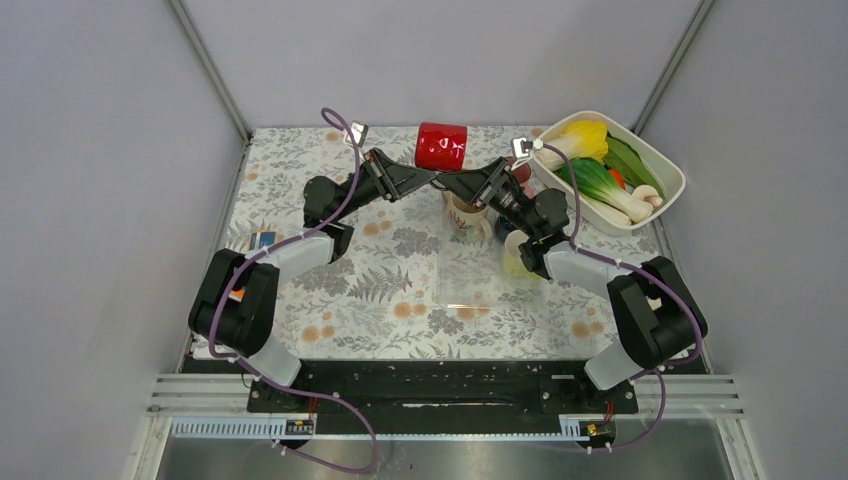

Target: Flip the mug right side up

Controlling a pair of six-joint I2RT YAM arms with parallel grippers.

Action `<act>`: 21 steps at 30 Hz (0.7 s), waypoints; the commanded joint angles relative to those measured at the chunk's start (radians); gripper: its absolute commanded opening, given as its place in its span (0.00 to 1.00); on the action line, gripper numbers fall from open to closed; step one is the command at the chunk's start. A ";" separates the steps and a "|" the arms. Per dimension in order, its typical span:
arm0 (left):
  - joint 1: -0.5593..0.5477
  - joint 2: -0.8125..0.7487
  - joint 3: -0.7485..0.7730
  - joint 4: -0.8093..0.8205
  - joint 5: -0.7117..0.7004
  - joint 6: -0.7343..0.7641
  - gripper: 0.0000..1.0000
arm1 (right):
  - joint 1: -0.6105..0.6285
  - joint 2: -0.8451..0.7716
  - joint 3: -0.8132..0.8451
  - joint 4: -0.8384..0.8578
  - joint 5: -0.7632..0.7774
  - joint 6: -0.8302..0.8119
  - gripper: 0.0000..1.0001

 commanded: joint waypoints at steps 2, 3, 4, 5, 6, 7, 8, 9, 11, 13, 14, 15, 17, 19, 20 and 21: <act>-0.014 -0.022 -0.003 0.147 0.000 0.034 0.00 | -0.009 -0.017 0.018 0.053 0.032 0.018 0.49; -0.015 -0.023 -0.005 0.144 0.001 0.037 0.00 | -0.011 -0.019 0.018 0.053 0.033 0.021 0.47; -0.015 -0.025 -0.007 0.143 0.001 0.040 0.00 | -0.016 -0.022 0.018 0.053 0.034 0.023 0.46; -0.014 -0.025 -0.009 0.141 0.001 0.041 0.00 | -0.020 -0.023 0.018 0.052 0.036 0.024 0.44; -0.015 -0.026 -0.010 0.142 0.001 0.042 0.00 | -0.024 -0.027 0.017 0.054 0.037 0.027 0.43; -0.015 -0.027 -0.009 0.142 0.001 0.043 0.00 | -0.027 -0.029 0.014 0.054 0.039 0.029 0.42; -0.015 -0.027 -0.008 0.143 0.003 0.043 0.00 | -0.029 -0.031 0.014 0.052 0.039 0.029 0.41; -0.015 -0.027 -0.006 0.142 0.005 0.043 0.00 | -0.031 -0.032 0.014 0.052 0.040 0.030 0.40; -0.017 -0.025 -0.007 0.143 0.007 0.044 0.00 | -0.033 -0.034 0.016 0.056 0.041 0.037 0.38; -0.021 -0.025 -0.011 0.140 0.008 0.050 0.00 | -0.035 -0.034 0.018 0.063 0.043 0.047 0.37; -0.023 -0.025 -0.012 0.139 0.010 0.055 0.00 | -0.037 -0.034 0.019 0.065 0.043 0.051 0.37; -0.026 -0.024 -0.014 0.137 0.011 0.058 0.00 | -0.039 -0.035 0.023 0.070 0.044 0.057 0.36; -0.034 -0.023 -0.013 0.136 0.021 0.067 0.00 | -0.046 -0.036 0.025 0.075 0.047 0.069 0.33; -0.044 -0.018 -0.012 0.136 0.027 0.074 0.00 | -0.051 -0.040 0.025 0.078 0.051 0.076 0.29; -0.050 -0.016 -0.011 0.136 0.030 0.077 0.00 | -0.056 -0.041 0.026 0.078 0.051 0.079 0.26; -0.055 -0.012 -0.010 0.136 0.035 0.080 0.00 | -0.059 -0.043 0.026 0.079 0.054 0.083 0.25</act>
